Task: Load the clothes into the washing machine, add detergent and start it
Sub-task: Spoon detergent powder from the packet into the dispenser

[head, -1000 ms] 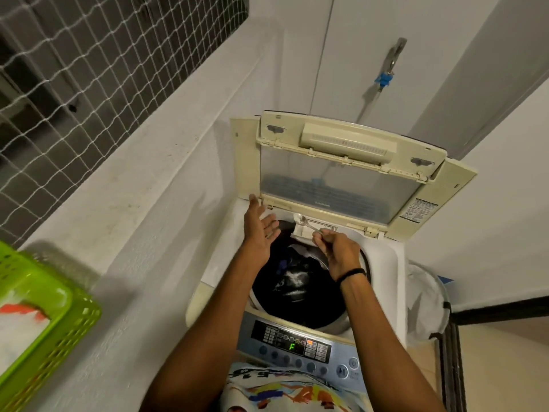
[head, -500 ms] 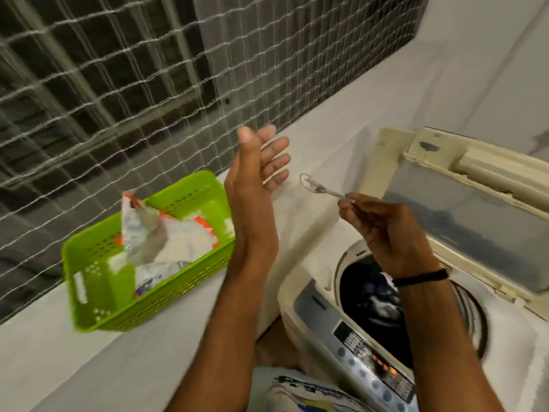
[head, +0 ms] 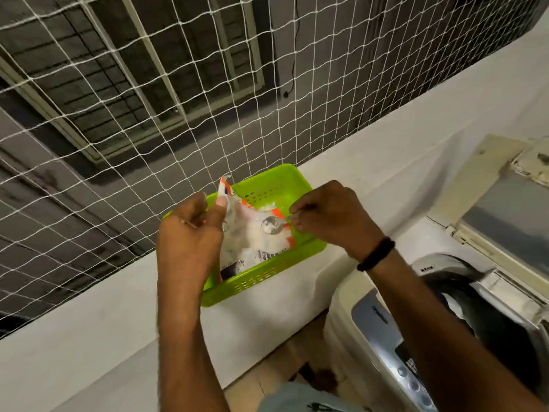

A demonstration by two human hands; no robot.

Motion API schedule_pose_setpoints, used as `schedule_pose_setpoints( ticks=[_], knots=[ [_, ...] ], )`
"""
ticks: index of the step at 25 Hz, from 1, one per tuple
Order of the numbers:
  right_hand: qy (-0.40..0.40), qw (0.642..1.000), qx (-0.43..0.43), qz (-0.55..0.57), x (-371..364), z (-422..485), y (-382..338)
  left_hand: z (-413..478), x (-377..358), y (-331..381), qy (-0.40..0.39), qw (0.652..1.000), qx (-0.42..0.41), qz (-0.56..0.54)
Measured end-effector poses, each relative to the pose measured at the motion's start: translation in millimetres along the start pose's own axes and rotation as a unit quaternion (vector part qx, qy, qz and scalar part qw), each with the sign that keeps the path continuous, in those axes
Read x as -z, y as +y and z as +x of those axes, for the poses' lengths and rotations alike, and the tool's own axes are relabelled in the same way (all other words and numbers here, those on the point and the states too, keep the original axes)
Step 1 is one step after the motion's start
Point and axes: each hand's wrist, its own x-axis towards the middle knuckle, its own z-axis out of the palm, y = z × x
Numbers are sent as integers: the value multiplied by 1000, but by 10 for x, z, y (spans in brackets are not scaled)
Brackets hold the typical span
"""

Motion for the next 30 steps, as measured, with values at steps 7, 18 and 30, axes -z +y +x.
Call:
schedule_pose_setpoints(
  ticks=[7,18,30],
  knots=[
    [-35,997,-34,-60,-476,349,-247,193,52,-381,-124,984,71,110],
    [-202,952,-190,132,-405,259,-390,259,90,-425,-120,988,66,77],
    [-101,937,-197,270,39,48,-438,255,152,-340,-114,992,9,47]
  ],
)
